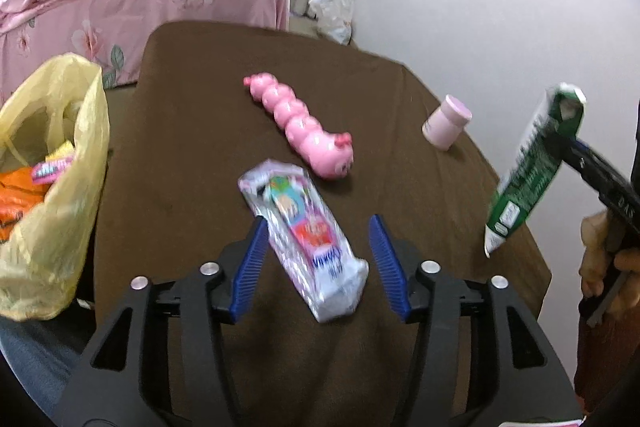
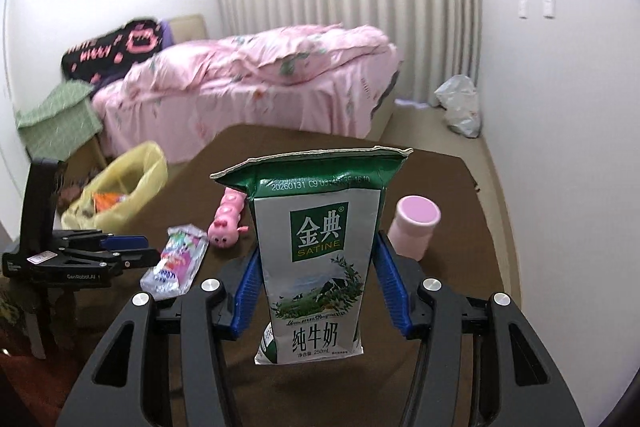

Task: Collect trash
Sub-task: 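Grasp the white-green milk carton with the right gripper while the left gripper grasps the pink-blue candy wrapper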

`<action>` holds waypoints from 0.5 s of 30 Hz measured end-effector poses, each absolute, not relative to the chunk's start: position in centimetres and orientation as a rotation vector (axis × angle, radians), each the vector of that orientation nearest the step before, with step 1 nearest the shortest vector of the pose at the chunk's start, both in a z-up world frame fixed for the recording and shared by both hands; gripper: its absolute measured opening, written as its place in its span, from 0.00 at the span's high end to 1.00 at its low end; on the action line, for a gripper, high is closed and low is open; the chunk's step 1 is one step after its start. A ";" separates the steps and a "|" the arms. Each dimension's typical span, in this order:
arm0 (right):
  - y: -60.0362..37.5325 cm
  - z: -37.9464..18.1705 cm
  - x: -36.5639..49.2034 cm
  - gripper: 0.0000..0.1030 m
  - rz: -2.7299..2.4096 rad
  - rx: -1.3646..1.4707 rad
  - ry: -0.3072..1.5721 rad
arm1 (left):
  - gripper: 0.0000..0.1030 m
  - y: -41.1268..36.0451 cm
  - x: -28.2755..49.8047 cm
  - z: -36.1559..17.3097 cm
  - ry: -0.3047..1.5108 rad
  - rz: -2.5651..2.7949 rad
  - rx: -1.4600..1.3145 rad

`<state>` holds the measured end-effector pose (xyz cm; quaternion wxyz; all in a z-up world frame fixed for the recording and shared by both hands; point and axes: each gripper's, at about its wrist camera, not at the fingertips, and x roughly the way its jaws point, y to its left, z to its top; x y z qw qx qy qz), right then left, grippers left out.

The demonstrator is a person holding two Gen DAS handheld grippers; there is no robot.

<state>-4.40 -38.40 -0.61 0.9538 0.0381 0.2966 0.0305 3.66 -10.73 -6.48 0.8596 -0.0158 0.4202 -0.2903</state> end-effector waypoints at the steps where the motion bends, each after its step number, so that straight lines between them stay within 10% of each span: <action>1: -38.8 -0.6 -4.7 0.51 0.061 0.093 0.597 | 0.46 -10.6 4.1 -6.2 0.864 -0.611 -0.033; 9: -39.4 -1.9 -5.7 0.51 0.034 0.117 0.606 | 0.48 -11.4 8.7 -8.4 1.032 -0.534 -0.025; 15: -38.0 -1.8 -5.7 0.51 0.039 0.073 0.603 | 0.79 -11.8 7.7 -9.5 1.048 -0.567 -0.026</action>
